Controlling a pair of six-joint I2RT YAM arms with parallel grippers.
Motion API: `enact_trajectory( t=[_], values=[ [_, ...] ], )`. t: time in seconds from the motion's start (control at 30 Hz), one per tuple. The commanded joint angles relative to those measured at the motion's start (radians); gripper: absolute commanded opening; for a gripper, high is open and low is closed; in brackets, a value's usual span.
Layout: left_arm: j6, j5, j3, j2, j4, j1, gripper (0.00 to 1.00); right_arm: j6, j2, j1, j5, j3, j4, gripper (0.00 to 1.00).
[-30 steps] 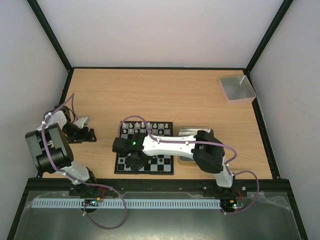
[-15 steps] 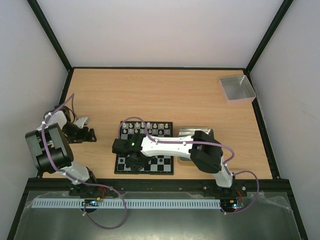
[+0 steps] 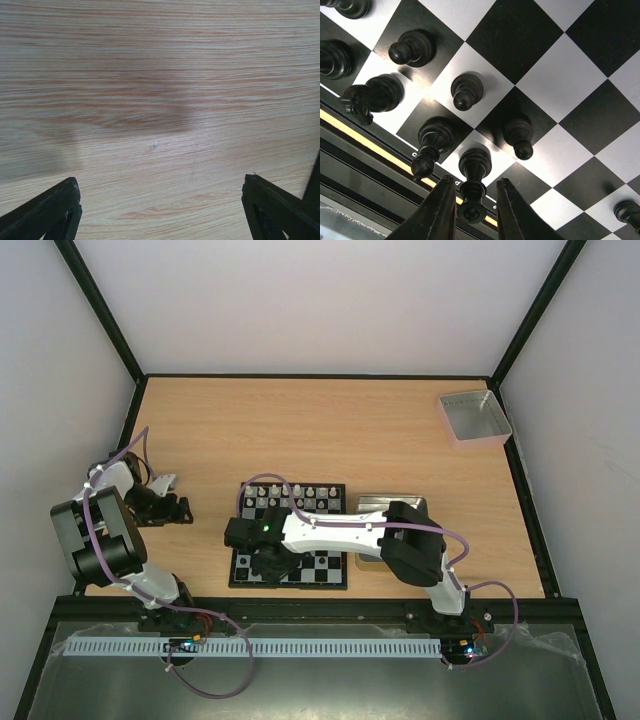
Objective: Set up the chess pieces on the board
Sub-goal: Place the chess piece on the chessboard.
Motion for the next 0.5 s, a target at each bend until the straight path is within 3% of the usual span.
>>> enact_trajectory(
  t=[0.0, 0.23, 0.47],
  values=[
    [0.007, 0.007, -0.009, -0.009, -0.015, 0.005, 0.88, -0.002, 0.002, 0.008, 0.027, 0.027, -0.034, 0.22],
    [0.006, 0.005, -0.01, -0.01, -0.015, 0.005, 0.88, 0.023, -0.052, -0.006, 0.148, 0.047, -0.075, 0.22],
    [0.006, 0.004, -0.01, -0.009, -0.013, 0.004, 0.88, 0.083, -0.259, -0.174, 0.253, 0.006, -0.123, 0.3]
  ],
)
